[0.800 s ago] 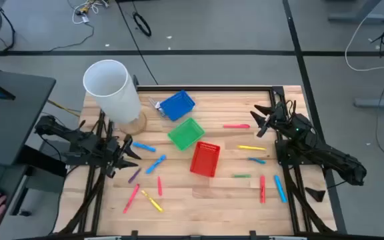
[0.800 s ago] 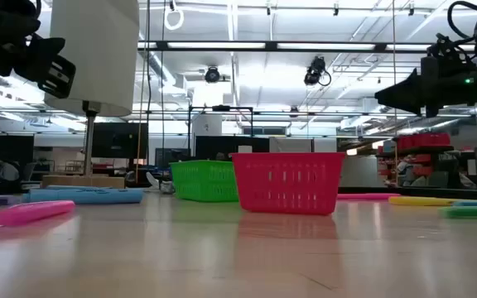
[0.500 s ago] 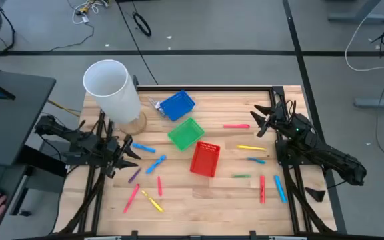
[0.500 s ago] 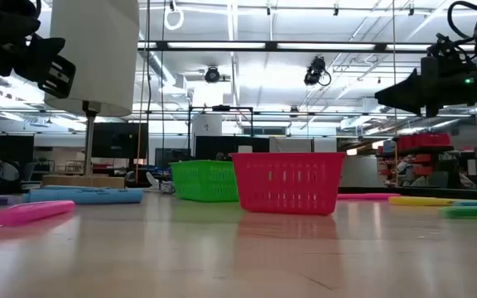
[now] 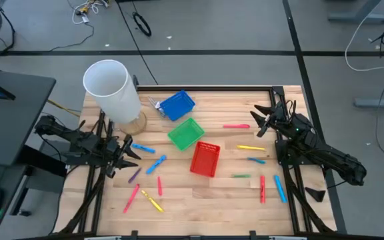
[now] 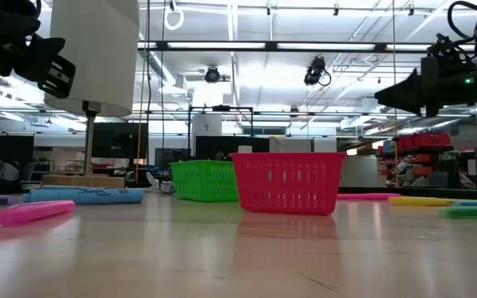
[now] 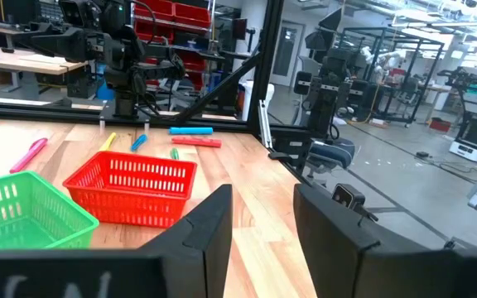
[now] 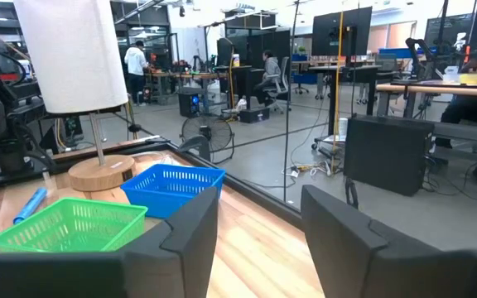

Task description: Pick & Place Markers

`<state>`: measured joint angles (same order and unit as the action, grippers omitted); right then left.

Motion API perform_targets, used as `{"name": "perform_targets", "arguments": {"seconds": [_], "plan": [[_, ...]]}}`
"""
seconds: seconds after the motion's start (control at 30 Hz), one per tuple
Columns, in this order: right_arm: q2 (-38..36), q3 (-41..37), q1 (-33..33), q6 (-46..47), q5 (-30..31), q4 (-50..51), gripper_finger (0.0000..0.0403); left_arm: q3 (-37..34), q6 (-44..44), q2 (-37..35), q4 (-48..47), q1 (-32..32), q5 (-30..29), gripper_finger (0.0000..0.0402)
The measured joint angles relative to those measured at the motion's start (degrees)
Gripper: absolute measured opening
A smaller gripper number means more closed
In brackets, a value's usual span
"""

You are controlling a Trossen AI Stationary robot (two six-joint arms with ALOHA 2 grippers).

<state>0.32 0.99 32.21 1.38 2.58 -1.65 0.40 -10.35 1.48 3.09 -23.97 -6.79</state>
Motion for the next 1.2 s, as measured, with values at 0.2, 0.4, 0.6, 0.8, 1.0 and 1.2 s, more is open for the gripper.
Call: {"name": "perform_targets", "arguments": {"seconds": [0.2, 0.4, 0.6, 0.8, 1.0, 1.2], "plan": [[0.0, 0.0, 0.0, 0.0, 0.0, 0.0, 0.0176, 0.0, 0.0, 0.0, 0.0, 0.0, 0.0, 0.0135], [0.0, 0.0, 0.0, 0.0, 0.0, 0.0, 0.0176, 0.0, 0.0, 0.0, 0.0, 0.0, 0.0, 0.0135], [0.0, 0.0, 0.0, 0.0, 0.0, 0.0, 0.0176, 0.0, 0.0, 0.0, 0.0, 0.0, 0.0, 0.0135], [0.0, 0.0, 0.0, 0.0, 0.0, 0.0, 0.0176, 0.0, 0.0, 0.0, 0.0, 0.0, 0.0, 0.0135], [0.0, 0.0, 0.0, 0.0, 0.0, 0.0, 0.0176, 0.0, 0.0, 0.0, 0.0, 0.0, 0.0, 0.0135], [0.0, 0.0, 0.0, 0.0, 0.0, 0.0, 0.0176, 0.0, -1.4, 0.0, 0.0, 0.0, 0.0, 0.0135]]}}
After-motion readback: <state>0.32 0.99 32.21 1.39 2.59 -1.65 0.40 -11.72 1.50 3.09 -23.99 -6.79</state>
